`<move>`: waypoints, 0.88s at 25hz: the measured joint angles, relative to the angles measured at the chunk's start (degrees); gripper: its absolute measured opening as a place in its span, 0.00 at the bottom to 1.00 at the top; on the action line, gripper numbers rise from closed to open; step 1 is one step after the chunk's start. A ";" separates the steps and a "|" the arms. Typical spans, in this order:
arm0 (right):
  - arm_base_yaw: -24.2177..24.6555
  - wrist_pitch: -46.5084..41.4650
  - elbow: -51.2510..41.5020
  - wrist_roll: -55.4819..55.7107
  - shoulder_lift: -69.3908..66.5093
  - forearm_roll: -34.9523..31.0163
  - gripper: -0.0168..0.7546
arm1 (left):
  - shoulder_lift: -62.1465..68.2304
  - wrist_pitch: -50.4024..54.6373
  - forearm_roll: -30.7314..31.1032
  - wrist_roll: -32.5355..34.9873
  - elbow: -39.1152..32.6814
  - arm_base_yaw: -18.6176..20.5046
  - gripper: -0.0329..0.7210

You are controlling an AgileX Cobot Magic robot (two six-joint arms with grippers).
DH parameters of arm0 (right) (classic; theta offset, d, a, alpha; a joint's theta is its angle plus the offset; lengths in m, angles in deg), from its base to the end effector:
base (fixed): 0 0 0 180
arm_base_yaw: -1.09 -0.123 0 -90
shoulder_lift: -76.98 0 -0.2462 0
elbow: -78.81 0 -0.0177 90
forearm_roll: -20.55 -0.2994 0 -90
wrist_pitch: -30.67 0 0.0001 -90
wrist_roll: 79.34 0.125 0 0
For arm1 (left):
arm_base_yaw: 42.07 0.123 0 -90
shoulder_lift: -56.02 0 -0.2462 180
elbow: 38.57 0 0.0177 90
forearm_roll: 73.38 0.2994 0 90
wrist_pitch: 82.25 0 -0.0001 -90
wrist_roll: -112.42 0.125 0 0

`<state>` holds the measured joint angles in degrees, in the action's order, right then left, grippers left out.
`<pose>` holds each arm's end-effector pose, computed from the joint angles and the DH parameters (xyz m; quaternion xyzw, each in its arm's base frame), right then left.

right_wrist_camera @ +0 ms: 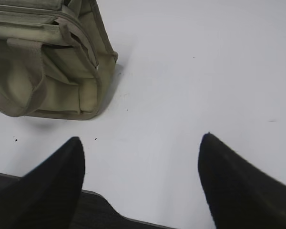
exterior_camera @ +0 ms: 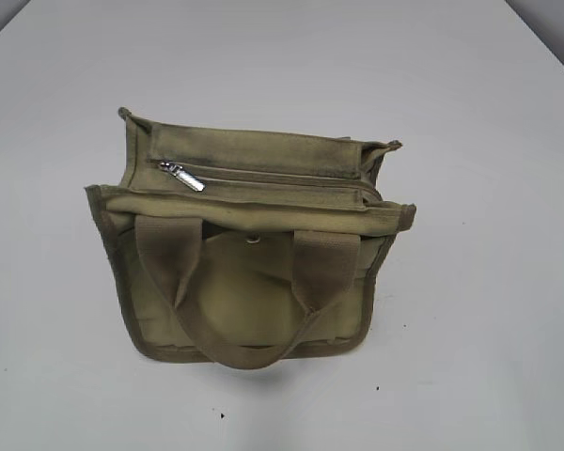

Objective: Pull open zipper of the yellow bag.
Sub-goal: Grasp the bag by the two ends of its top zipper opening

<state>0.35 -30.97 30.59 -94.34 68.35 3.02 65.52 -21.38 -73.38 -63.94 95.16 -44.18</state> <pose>0.1042 0.0345 0.2830 -0.1226 0.8405 0.0883 0.5204 0.1064 -0.0039 0.2905 0.0427 0.8499 0.0070 0.5251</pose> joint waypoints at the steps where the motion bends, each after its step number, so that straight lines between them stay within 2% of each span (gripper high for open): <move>1: 0.00 0.11 0.00 0.00 0.00 -0.36 0.77 | 0.70 -0.22 0.00 0.00 0.10 -0.04 0.62; 5: 0.00 2.88 0.18 0.00 -2.99 -1.52 0.77 | 5.36 -5.46 -2.62 0.00 3.46 -0.04 0.62; 11: -1.05 13.53 0.42 0.00 -13.72 -2.41 0.77 | 22.59 -15.48 -13.66 1.15 9.33 -0.04 0.62; 15: -4.93 19.67 2.39 -0.61 -22.28 -3.86 0.77 | 38.16 -14.87 -24.14 7.01 15.87 -0.04 0.62; 19: -8.80 20.77 6.70 -6.30 -34.82 -4.21 0.77 | 54.17 -9.83 -34.84 12.61 23.17 -0.06 0.62; 22: -11.66 20.88 10.88 -11.93 -44.11 -4.22 0.77 | 62.46 -6.87 -40.60 14.44 26.76 -0.06 0.62</move>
<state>-11.30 -10.09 41.47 -106.27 24.23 -1.20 127.98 -28.25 -113.98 -49.50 121.92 -44.25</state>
